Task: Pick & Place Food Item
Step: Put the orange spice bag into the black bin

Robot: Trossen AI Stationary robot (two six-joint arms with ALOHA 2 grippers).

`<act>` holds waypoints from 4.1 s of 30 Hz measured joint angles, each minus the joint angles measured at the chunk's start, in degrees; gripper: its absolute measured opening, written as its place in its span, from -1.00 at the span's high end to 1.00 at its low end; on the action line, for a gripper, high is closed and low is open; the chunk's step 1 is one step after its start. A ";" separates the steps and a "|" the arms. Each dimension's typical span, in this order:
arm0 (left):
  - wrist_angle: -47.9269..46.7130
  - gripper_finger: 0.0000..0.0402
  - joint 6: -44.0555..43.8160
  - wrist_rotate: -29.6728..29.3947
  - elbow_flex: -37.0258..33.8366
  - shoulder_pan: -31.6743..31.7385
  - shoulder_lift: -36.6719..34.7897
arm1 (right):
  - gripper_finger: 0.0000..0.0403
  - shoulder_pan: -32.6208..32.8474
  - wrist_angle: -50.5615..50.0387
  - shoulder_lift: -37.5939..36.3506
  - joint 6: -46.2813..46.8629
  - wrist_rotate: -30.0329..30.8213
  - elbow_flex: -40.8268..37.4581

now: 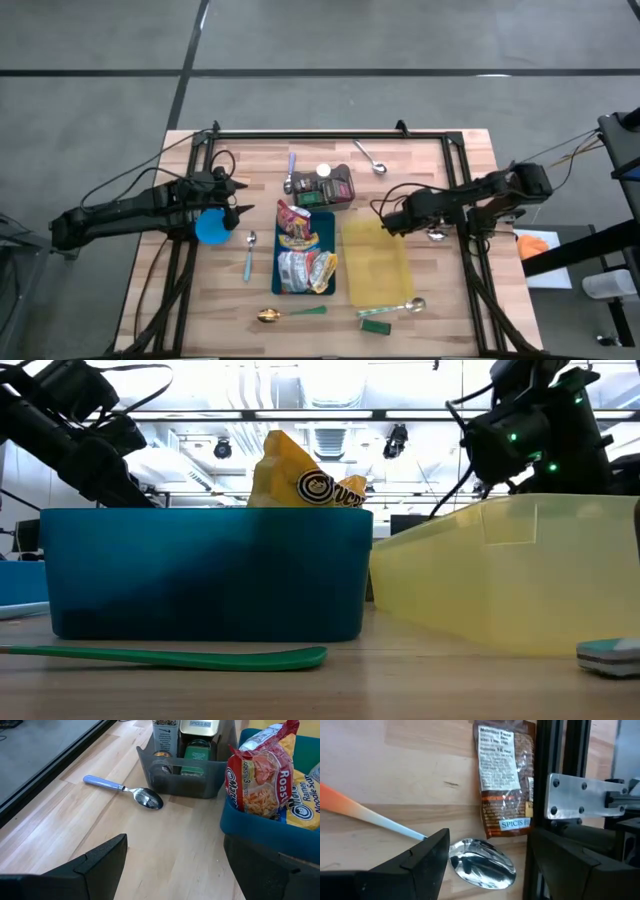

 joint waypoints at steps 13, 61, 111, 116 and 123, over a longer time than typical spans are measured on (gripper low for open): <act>0.00 -0.67 -0.01 0.01 0.00 -0.01 0.01 | -0.37 -0.04 -4.69 -1.73 5.69 1.12 -2.46; -0.04 -0.67 0.00 0.00 0.00 -0.01 0.00 | -0.37 -0.44 6.94 9.75 7.35 1.56 -7.89; -0.04 -0.67 0.00 0.00 0.00 -0.01 0.00 | 0.30 -0.44 6.88 9.97 9.10 4.93 -4.79; -0.04 -0.67 -0.01 0.00 0.00 -0.01 0.02 | 0.30 -0.44 3.26 9.97 9.52 7.72 -2.25; -0.04 -0.67 -0.01 0.00 0.00 -0.01 0.02 | 0.30 -0.44 0.01 9.91 10.17 9.25 0.24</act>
